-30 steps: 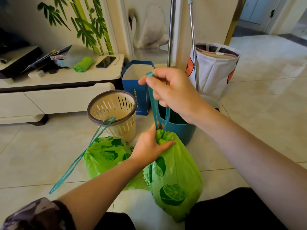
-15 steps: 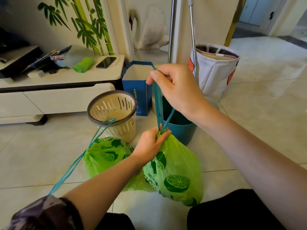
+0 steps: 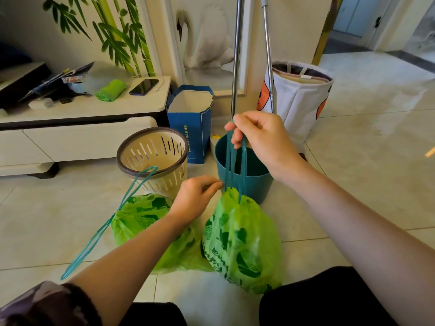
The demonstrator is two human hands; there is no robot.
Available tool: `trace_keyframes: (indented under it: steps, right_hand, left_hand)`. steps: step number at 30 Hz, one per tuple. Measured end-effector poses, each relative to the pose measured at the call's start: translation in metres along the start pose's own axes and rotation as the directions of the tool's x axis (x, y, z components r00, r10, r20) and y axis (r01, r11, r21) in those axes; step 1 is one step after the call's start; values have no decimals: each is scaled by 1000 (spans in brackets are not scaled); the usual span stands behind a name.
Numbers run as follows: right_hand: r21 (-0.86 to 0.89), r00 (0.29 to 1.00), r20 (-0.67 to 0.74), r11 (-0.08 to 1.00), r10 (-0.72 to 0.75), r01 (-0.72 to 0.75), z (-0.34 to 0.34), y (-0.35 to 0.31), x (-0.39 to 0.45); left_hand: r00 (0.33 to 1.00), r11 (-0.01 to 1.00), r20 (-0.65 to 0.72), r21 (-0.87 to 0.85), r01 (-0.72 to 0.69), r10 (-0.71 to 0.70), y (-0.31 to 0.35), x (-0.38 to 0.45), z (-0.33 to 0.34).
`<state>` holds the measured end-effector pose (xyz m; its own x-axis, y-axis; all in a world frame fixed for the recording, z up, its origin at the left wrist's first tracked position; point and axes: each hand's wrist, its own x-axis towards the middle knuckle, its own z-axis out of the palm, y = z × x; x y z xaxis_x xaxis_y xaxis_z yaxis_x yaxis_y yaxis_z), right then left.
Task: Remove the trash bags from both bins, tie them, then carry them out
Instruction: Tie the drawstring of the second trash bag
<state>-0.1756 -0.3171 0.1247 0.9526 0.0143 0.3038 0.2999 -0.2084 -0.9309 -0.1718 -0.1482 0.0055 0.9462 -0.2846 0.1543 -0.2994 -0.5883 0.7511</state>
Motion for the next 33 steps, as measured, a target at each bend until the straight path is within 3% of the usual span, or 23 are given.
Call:
trace_keyframes:
  steps: [4,7,12,18,21,24,26,29,33]
  right_hand:
    - [94,996,-12,992,87,-86,-2,7,4]
    - [19,996,48,997,70,-71,0,6,4]
    - [-93,990,133,995,42,-30,6,3,2]
    - [-246,989,145,969,2,35,5,14,3]
    - [-242,978,162,966,129,-87,1,27,3]
    - [-113,910,248,943,331,-312,-3,45,-2]
    - [-127,869,283,913,407,-387,-1,60,-6]
    - [-216,835,297,885,463,-413,6,79,-10]
    - [-299,842,300,882,449,-364,9,84,-9]
  left_hand:
    - [988,984,123,-145,107,-89,1,-1,7]
    - [979,973,159,-176,153,-125,8,-2,19]
    - [985,988,101,-53,146,-140,16,2,33]
    - [979,973,0,-106,204,-205,5,7,29]
    - [961,935,15,-227,273,-277,-5,9,26]
    - [945,863,34,-399,310,-324,-5,10,23]
    - [944,834,39,-459,307,-326,-2,10,21]
    - [944,802,77,-508,313,-320,0,9,17]
    - [924,766,117,-526,368,-364,-3,10,14]
